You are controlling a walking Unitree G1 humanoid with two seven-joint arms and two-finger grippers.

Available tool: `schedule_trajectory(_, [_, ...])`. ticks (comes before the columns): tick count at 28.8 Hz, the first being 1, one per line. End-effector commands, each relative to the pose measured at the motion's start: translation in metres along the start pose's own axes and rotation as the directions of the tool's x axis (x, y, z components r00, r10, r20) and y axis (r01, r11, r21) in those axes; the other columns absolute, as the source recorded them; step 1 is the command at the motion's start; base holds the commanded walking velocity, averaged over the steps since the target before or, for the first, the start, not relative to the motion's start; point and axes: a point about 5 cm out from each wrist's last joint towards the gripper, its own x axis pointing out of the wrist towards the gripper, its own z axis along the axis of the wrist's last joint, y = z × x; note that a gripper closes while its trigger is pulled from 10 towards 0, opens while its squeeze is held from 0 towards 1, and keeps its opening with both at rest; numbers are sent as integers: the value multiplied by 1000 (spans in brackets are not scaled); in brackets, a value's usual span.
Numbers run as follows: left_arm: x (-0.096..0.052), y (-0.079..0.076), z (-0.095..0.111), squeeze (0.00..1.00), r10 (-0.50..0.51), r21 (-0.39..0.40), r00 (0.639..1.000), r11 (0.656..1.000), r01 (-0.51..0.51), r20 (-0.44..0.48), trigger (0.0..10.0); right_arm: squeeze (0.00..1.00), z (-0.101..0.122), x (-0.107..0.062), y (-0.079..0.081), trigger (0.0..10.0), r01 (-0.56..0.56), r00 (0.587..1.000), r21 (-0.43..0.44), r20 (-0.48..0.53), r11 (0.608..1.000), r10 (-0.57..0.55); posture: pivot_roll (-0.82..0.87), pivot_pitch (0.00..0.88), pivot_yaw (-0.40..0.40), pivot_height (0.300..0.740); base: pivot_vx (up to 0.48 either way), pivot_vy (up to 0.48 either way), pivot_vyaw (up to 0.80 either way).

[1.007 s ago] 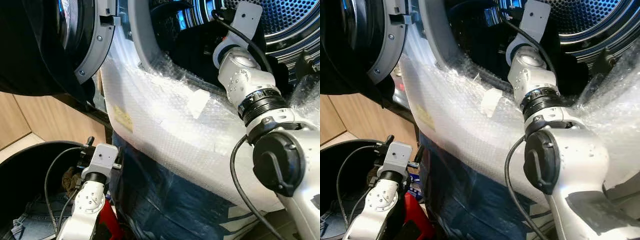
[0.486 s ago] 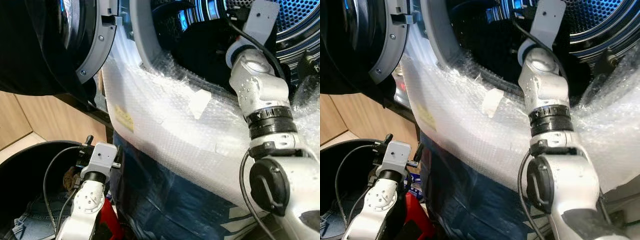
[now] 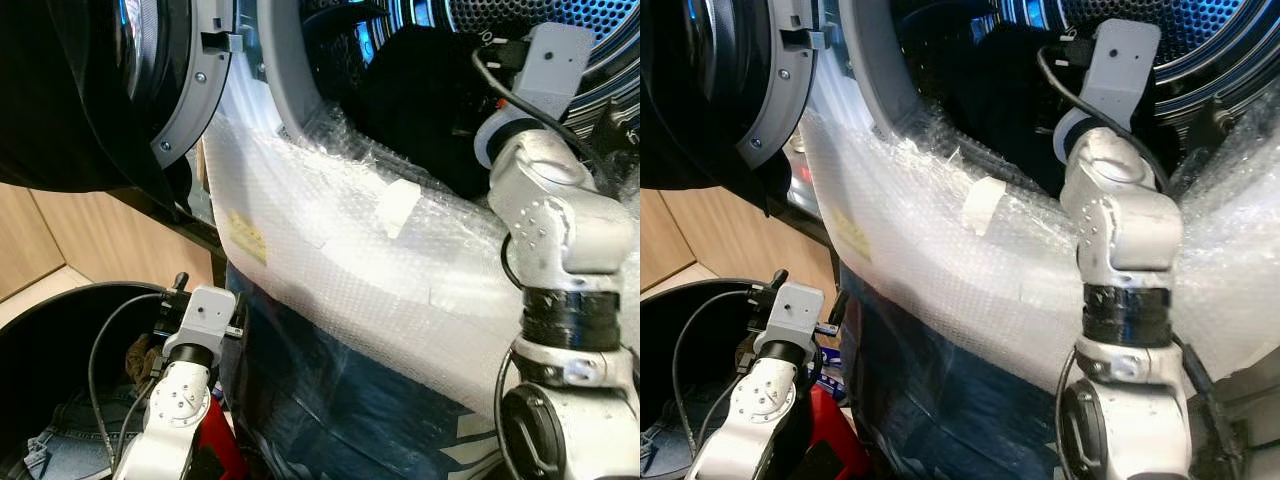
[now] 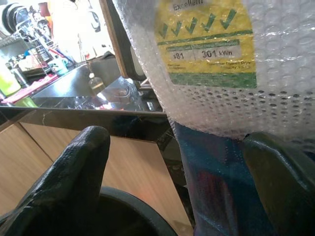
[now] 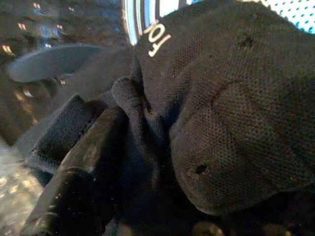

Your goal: Clothes washing

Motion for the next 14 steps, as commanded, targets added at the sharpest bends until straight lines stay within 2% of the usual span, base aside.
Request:
schedule_trajectory(1, [-1,-4,2,0,-23,0,1000,1000,23,7,10000,0,4,-7,-3,10000,-12,1000,-11,4,1000,12,50,75,-123,740,0,0,0])
schedule_trajectory(2, [-1,-4,3,0,-25,-2,1000,1000,25,8,10000,0,2,-18,-4,10000,-46,999,-36,-6,998,46,47,78,-120,740,0,0,0])
schedule_trajectory(6, [-1,-6,4,0,-33,-4,999,999,33,9,10000,0,3,-32,-7,10000,-96,995,-70,-5,993,96,40,81,-123,740,0,0,0])
schedule_trajectory(10, [-2,-6,3,0,-35,-5,999,999,35,7,10000,0,-1,-41,-9,10000,-145,989,-95,-33,985,142,37,79,-121,740,0,0,0])
schedule_trajectory(14, [-2,-6,3,0,-36,-5,999,999,36,7,10000,0,-7,-46,-15,10000,-147,988,-125,-72,981,138,43,78,-123,740,0,0,0])
